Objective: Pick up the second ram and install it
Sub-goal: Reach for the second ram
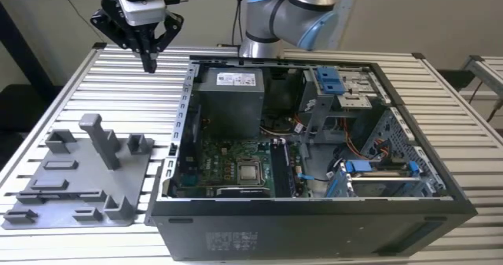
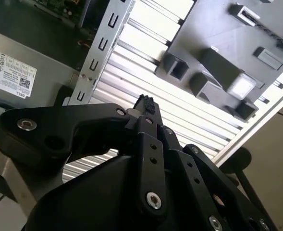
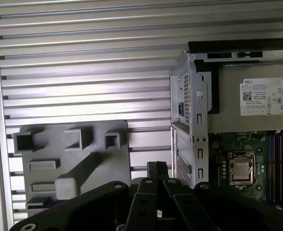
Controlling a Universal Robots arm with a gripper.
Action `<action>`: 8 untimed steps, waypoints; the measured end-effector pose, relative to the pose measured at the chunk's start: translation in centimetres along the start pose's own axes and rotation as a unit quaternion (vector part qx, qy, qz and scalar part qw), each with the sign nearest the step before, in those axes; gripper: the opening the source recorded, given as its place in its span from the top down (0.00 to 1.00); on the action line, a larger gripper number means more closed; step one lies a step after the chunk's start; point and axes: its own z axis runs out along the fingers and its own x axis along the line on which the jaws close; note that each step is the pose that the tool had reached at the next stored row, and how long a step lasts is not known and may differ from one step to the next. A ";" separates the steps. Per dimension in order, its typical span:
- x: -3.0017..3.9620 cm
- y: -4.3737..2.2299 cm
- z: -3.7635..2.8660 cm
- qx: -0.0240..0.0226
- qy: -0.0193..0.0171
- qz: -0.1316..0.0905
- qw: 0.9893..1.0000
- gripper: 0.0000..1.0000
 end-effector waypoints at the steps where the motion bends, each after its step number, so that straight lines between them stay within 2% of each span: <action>1: 0.20 -0.02 0.01 0.000 0.000 0.000 1.000 0.89; 8: 1.58 -0.12 0.05 0.000 0.002 0.000 1.000 0.89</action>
